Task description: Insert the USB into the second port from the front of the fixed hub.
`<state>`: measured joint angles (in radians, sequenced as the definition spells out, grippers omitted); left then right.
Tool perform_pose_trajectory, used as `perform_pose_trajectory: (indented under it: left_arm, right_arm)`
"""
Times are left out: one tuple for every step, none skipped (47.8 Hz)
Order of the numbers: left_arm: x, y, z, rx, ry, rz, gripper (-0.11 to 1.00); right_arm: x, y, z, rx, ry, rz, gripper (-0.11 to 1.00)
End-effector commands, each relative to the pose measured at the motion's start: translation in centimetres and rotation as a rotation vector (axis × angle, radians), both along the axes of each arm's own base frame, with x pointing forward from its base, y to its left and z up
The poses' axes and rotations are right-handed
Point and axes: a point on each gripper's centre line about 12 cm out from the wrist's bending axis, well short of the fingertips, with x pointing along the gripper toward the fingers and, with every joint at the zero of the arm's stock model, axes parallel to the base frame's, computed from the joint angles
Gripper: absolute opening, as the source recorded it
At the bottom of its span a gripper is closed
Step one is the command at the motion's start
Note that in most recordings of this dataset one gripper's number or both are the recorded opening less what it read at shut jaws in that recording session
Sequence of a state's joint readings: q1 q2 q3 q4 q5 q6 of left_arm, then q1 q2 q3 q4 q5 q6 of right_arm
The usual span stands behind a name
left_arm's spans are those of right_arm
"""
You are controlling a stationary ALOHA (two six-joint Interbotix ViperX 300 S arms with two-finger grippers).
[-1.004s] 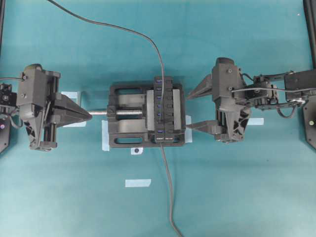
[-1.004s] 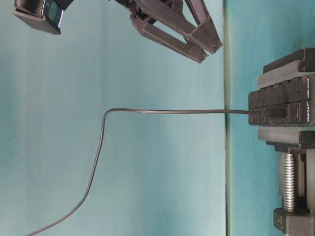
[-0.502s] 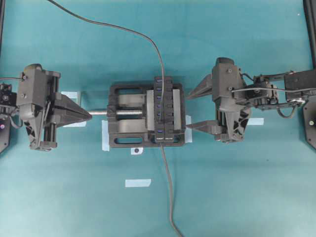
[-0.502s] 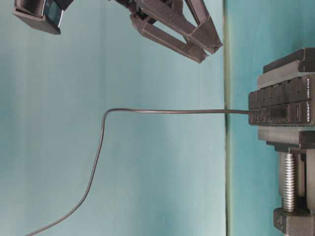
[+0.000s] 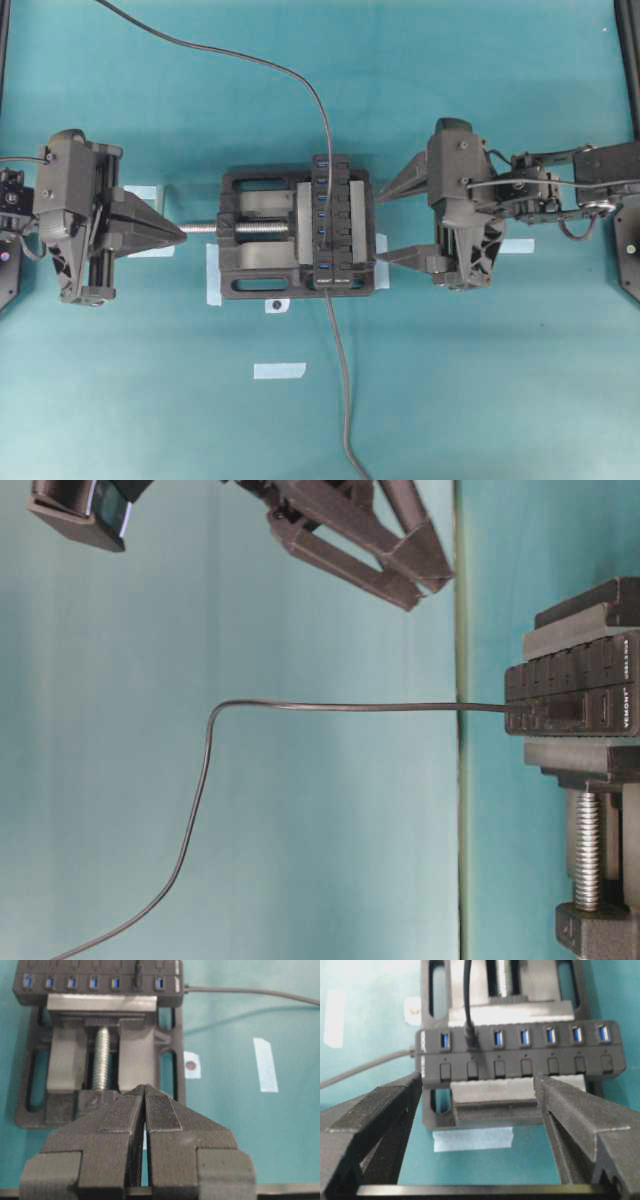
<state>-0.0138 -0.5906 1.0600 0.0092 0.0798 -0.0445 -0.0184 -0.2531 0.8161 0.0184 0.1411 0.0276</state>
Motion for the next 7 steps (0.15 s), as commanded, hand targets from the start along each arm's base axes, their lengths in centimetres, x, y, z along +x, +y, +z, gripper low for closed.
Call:
perform_pose_trajectory:
  left_arm:
    - [0.3, -0.04, 0.68, -0.002, -0.026, -0.001, 0.0]
    - [0.3, -0.04, 0.68, -0.002, -0.026, -0.001, 0.0]
    - [0.29, -0.04, 0.67, -0.002, -0.025, -0.001, 0.0]
    - [0.3, -0.04, 0.68, -0.002, -0.026, -0.001, 0.0]
    - [0.3, -0.04, 0.68, -0.002, -0.026, -0.001, 0.0]
    - [0.3, -0.04, 0.68, -0.002, -0.026, -0.001, 0.0]
    - [0.3, -0.04, 0.68, -0.002, -0.026, -0.001, 0.0]
  right_arm:
    - [0.24, 0.05, 0.54, 0.006, -0.022, -0.003, 0.86]
    - [0.28, 0.05, 0.59, 0.006, -0.023, -0.003, 0.86]
    - [0.29, 0.05, 0.61, 0.006, -0.025, -0.003, 0.86]
    - [0.29, 0.05, 0.61, 0.006, -0.025, -0.003, 0.86]
    - [0.29, 0.05, 0.61, 0.006, -0.025, -0.003, 0.86]
    - [0.3, 0.1, 0.56, 0.006, -0.023, -0.002, 0.86]
    - [0.3, 0.1, 0.56, 0.006, -0.023, -0.002, 0.86]
